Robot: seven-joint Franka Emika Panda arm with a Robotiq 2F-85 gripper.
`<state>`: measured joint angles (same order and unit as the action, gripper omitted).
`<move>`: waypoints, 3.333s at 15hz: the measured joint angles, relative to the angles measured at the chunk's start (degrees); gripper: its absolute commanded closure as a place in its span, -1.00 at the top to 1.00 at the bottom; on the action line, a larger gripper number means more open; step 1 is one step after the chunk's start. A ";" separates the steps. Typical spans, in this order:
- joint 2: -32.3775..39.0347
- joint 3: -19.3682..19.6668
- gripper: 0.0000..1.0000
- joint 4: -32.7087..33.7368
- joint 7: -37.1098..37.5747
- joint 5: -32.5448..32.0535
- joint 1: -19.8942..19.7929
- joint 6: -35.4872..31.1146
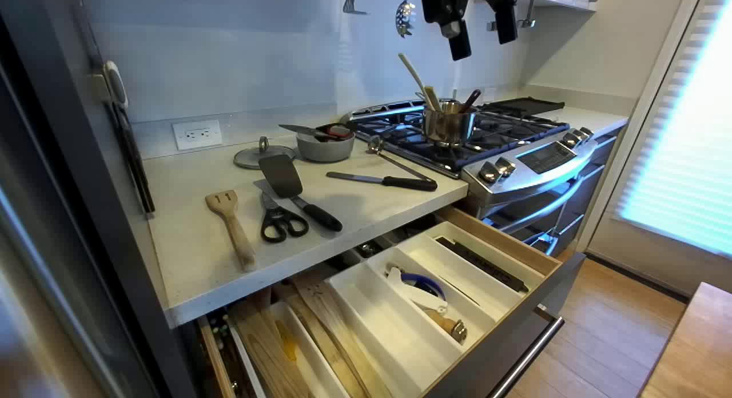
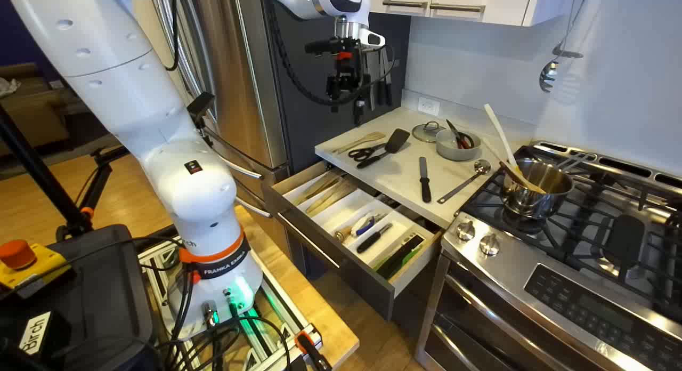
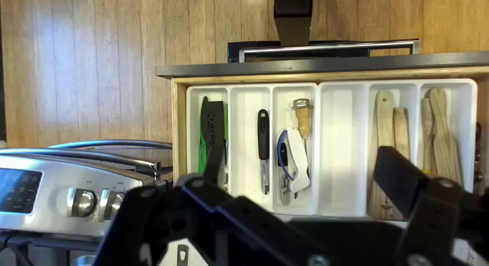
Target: Shift the knife from the counter to the pot
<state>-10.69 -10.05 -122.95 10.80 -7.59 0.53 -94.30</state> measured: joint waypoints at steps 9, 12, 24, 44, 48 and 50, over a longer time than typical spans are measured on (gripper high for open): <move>3.49 5.67 1.00 0.03 -2.41 1.22 -0.38 -2.27; 4.18 6.22 1.00 0.16 -3.06 1.83 -0.46 -2.53; 16.31 13.39 1.00 -4.20 6.49 -9.25 -5.71 -36.02; 33.62 11.70 1.00 1.49 -20.78 -2.86 -12.09 -75.73; 38.14 -6.02 1.00 4.13 -38.29 11.19 -23.23 -76.29; 38.94 -12.01 1.00 4.40 -43.12 13.76 -28.27 -71.18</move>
<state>28.25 -22.06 -118.55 -32.31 6.17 -27.74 -165.49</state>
